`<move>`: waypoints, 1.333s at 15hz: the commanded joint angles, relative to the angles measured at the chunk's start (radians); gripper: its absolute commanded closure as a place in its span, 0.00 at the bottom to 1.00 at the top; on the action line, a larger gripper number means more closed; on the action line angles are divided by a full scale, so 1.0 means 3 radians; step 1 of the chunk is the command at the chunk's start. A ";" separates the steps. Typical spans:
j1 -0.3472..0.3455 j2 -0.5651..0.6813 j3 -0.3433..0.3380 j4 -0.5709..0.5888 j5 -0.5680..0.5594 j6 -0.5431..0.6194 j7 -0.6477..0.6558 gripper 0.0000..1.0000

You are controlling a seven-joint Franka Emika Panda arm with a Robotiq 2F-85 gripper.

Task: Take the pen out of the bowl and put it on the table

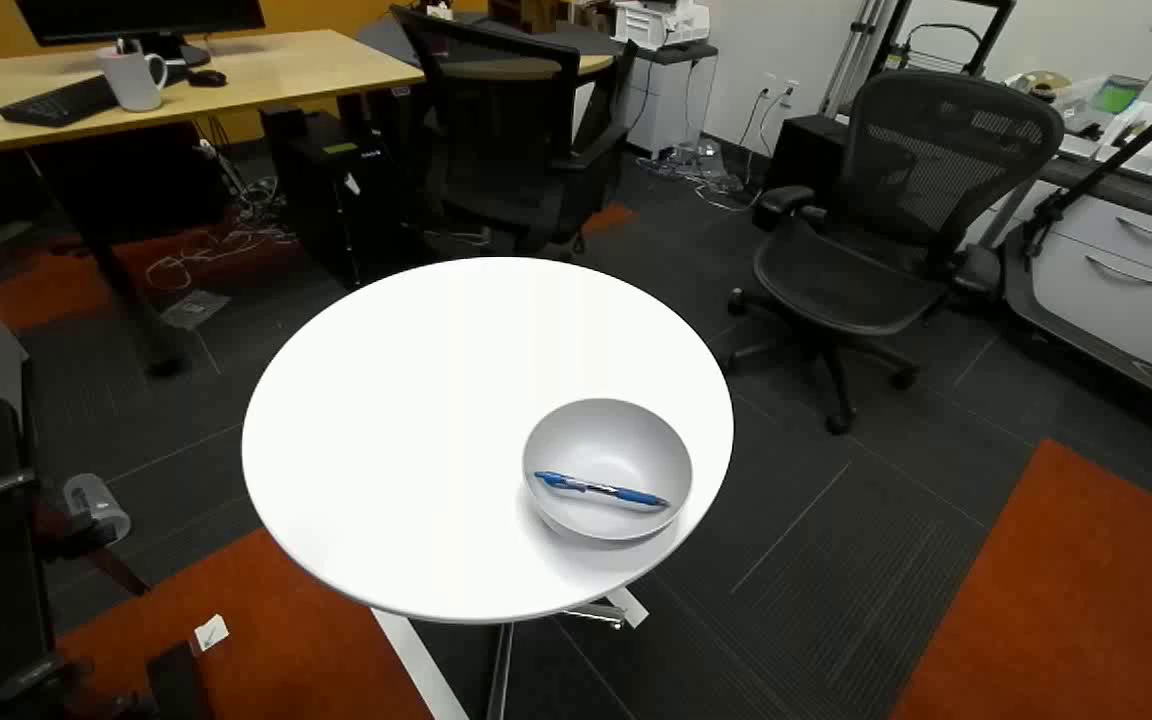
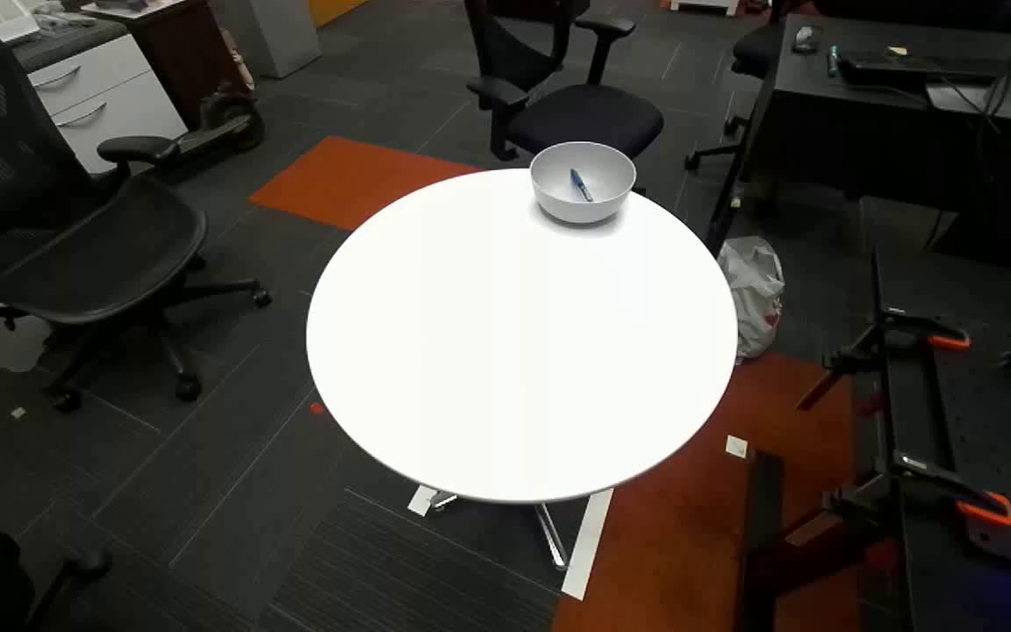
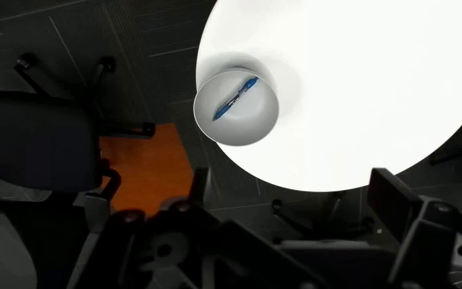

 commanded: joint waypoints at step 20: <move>-0.0152 0.1712 -0.0028 0.0607 0.0240 0.0824 0.1020 0.00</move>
